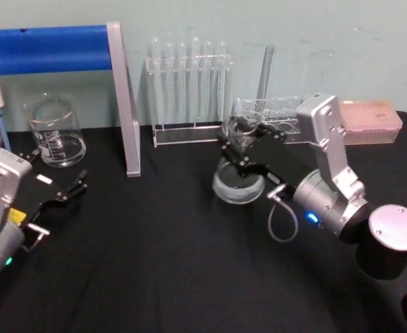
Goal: Grasp the erlenmeyer flask with one hand, shake it three times, then place it back.
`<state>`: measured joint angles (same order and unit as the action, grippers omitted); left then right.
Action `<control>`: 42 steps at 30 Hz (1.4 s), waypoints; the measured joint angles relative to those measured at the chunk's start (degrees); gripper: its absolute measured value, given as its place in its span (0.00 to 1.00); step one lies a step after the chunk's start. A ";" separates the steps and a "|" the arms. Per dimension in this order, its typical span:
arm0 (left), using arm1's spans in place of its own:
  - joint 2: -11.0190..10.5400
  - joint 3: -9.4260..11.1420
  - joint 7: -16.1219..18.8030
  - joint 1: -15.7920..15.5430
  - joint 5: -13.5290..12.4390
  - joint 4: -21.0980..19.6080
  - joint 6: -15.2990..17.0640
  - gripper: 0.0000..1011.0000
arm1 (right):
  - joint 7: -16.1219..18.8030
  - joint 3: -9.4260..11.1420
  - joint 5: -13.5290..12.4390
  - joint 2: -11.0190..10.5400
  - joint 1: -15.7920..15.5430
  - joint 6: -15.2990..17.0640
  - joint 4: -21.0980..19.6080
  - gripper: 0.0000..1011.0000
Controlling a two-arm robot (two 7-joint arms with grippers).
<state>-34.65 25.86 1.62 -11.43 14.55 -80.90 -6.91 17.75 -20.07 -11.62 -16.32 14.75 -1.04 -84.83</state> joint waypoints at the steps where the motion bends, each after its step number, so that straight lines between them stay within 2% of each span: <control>1: 0.00 0.00 0.00 0.00 0.00 0.00 0.00 0.99 | 0.00 0.00 0.00 0.00 0.00 0.00 0.00 0.45; 10: 0.00 0.00 0.00 0.00 0.00 0.00 0.00 0.99 | -2.93 3.82 1.84 0.85 2.10 -0.85 3.74 0.45; 20: 0.00 0.00 0.00 0.00 0.00 0.00 0.00 0.99 | -4.02 6.07 3.38 1.76 2.98 -1.02 5.75 0.45; 31: 0.00 0.00 0.00 0.00 0.00 0.00 0.00 0.99 | -2.92 6.30 3.82 2.57 2.38 -0.86 5.16 0.45; 42: 0.00 0.00 0.00 0.00 0.00 0.00 0.00 0.99 | -0.29 4.31 2.95 3.03 0.67 -0.02 2.37 0.45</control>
<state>-34.65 25.86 1.62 -11.43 14.55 -80.90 -6.91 17.46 -15.76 -8.67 -13.30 15.42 -1.05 -82.47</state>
